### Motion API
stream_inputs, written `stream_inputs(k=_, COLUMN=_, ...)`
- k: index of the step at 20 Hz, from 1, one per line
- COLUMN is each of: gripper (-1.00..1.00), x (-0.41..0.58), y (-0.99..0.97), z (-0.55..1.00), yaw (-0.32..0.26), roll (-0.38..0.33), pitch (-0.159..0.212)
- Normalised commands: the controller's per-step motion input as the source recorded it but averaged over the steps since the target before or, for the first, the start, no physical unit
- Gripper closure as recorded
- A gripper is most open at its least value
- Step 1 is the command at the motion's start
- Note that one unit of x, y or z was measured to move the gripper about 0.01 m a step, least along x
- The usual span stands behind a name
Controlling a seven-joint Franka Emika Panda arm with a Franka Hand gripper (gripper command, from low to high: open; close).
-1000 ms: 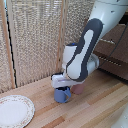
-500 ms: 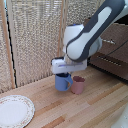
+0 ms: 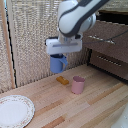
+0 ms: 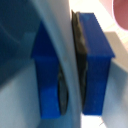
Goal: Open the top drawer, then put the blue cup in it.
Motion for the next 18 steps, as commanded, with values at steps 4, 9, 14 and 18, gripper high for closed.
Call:
stream_inputs(k=4, gripper=1.00, x=0.767, y=-0.12, z=0.97, yaw=-0.108, roll=-0.078, pitch=0.082)
stream_inputs(k=9, gripper=1.00, x=0.471, y=-0.45, z=0.94, yaw=-0.167, roll=-0.032, pitch=0.116)
stream_inputs(k=14, gripper=1.00, x=0.107, y=-0.76, z=0.97, yaw=-0.109, roll=0.004, pitch=0.112)
stream_inputs(k=18, gripper=1.00, x=0.122, y=-0.84, z=1.00, yaw=-0.098, roll=0.028, pitch=0.093)
